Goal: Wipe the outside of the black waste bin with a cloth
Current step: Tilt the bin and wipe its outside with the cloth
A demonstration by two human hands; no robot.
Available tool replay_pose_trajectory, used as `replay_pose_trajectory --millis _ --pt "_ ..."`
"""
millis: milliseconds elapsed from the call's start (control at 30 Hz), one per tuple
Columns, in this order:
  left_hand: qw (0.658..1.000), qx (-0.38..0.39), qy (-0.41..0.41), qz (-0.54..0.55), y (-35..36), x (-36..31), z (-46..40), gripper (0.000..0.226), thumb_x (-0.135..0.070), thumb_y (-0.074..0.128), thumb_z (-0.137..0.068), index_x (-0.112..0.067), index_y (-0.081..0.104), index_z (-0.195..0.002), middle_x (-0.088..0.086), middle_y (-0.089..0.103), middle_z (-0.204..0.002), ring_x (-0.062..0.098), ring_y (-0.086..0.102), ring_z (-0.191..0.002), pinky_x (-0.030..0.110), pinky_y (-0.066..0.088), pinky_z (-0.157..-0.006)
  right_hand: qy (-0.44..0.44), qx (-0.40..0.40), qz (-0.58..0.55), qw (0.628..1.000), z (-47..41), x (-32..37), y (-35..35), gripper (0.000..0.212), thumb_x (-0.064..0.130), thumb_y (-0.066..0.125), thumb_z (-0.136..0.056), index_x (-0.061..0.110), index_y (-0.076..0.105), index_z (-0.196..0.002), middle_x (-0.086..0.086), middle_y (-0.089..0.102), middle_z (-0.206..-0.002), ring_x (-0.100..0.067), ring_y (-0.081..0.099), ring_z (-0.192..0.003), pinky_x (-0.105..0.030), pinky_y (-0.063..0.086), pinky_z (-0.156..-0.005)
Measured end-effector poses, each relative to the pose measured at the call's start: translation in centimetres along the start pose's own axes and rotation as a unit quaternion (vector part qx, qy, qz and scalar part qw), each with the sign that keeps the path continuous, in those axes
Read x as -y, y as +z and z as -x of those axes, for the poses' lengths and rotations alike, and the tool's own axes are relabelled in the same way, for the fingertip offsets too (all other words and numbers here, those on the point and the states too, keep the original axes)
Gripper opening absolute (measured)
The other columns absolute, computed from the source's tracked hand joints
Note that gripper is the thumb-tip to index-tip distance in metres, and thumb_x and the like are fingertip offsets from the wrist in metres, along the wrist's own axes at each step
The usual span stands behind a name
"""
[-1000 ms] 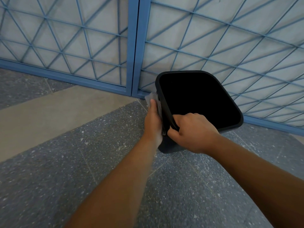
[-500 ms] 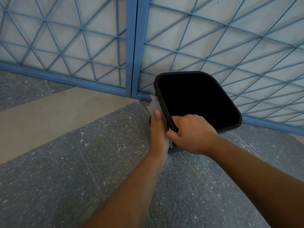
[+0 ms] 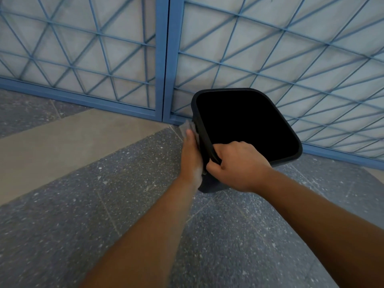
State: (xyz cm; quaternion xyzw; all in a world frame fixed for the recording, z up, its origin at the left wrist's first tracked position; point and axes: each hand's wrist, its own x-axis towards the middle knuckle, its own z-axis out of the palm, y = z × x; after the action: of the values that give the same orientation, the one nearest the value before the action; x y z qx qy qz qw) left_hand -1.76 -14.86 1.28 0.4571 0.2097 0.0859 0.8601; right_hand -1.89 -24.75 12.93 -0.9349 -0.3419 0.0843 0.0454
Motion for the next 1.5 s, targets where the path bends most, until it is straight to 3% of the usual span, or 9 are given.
replay_pose_trajectory --millis 100,233,400,533,800,933,1100,1333,1500 --pt "0.999 0.010 0.032 0.007 1.1 -1.3 1.3 0.063 -0.062 0.034 -0.103 -0.018 0.059 -0.141 0.008 0.068 -0.133 0.021 0.064 -0.125 0.041 0.047 -0.111 -0.004 0.004 -0.006 1.000 -0.1 -0.1 0.1 0.027 0.041 0.048 -0.085 0.017 0.050 -0.072 0.001 0.054 -0.061 -0.018 0.053 -0.057 -0.034 0.044 -0.057" --pt "0.999 0.016 0.007 -0.047 0.0 -0.2 1.7 0.077 -0.074 0.030 -0.097 -0.021 0.053 -0.148 0.009 0.062 -0.142 0.023 0.057 -0.135 0.047 0.042 -0.115 -0.006 -0.006 0.004 1.000 -0.1 -0.2 0.2 0.027 0.040 0.048 -0.085 0.019 0.047 -0.070 0.002 0.051 -0.058 -0.018 0.050 -0.056 -0.033 0.039 -0.055" --pt "0.999 0.039 -0.013 -0.003 0.4 -0.7 0.8 0.061 -0.059 0.030 -0.105 -0.018 0.067 -0.131 0.005 0.074 -0.123 0.018 0.068 -0.120 0.030 0.054 -0.099 -0.005 -0.007 -0.002 1.000 -0.2 -0.1 0.2 0.028 0.040 0.049 -0.085 0.019 0.046 -0.067 0.002 0.050 -0.057 -0.016 0.050 -0.055 -0.033 0.040 -0.054" --pt "0.996 0.078 0.035 -0.028 -0.1 0.3 1.7 0.068 -0.062 0.023 -0.105 -0.018 0.051 -0.148 0.012 0.064 -0.140 0.022 0.060 -0.132 0.044 0.044 -0.114 -0.004 0.000 -0.005 1.000 -0.2 -0.2 0.1 0.028 0.039 0.048 -0.086 0.020 0.042 -0.065 0.002 0.050 -0.056 -0.015 0.050 -0.053 -0.033 0.042 -0.055" --pt "0.997 0.054 0.063 0.001 0.9 -0.4 1.0 0.068 -0.065 0.030 -0.102 -0.020 0.050 -0.149 0.008 0.064 -0.140 0.020 0.061 -0.130 0.040 0.047 -0.111 -0.016 0.003 -0.001 1.000 -0.6 -0.2 0.0 0.028 0.040 0.047 -0.086 0.018 0.047 -0.069 0.002 0.051 -0.057 -0.014 0.050 -0.053 -0.033 0.043 -0.055" --pt "0.994 0.048 0.099 0.022 0.7 1.1 -1.0 0.069 -0.066 0.037 -0.101 -0.019 0.049 -0.150 0.018 0.056 -0.146 0.031 0.053 -0.137 0.055 0.036 -0.118 -0.027 0.001 0.003 1.000 -0.4 -0.4 0.1 0.029 0.040 0.047 -0.087 0.018 0.047 -0.069 0.001 0.050 -0.056 -0.016 0.051 -0.052 -0.034 0.045 -0.055" --pt "0.997 -0.019 0.068 0.037 0.4 0.4 -5.4 0.080 -0.075 0.051 -0.090 -0.021 0.051 -0.149 0.013 0.054 -0.151 0.028 0.049 -0.142 0.056 0.033 -0.120 -0.031 0.004 0.010 0.999 -0.5 -0.5 0.1 0.032 0.041 0.046 -0.086 0.023 0.035 -0.062 0.002 0.045 -0.053 -0.016 0.047 -0.051 -0.033 0.038 -0.053" --pt "0.999 0.021 -0.030 0.040 -2.3 3.4 -6.9 0.074 -0.066 0.039 -0.101 -0.008 0.052 -0.145 0.029 0.056 -0.141 0.042 0.048 -0.139 0.059 0.030 -0.121 -0.028 0.013 -0.005 1.000 -0.6 -0.6 0.0 0.031 0.042 0.046 -0.085 0.026 0.035 -0.062 0.003 0.045 -0.050 -0.012 0.048 -0.048 -0.031 0.042 -0.053" --pt "0.992 -0.031 -0.103 0.060 -3.5 7.1 -6.5 0.085 -0.086 0.044 -0.080 -0.027 0.061 -0.139 0.008 0.069 -0.133 0.024 0.064 -0.126 0.048 0.043 -0.115 -0.028 0.020 -0.013 0.999 -0.5 -0.6 0.0 0.029 0.042 0.047 -0.085 0.028 0.035 -0.061 0.006 0.043 -0.048 -0.008 0.045 -0.045 -0.027 0.038 -0.049"
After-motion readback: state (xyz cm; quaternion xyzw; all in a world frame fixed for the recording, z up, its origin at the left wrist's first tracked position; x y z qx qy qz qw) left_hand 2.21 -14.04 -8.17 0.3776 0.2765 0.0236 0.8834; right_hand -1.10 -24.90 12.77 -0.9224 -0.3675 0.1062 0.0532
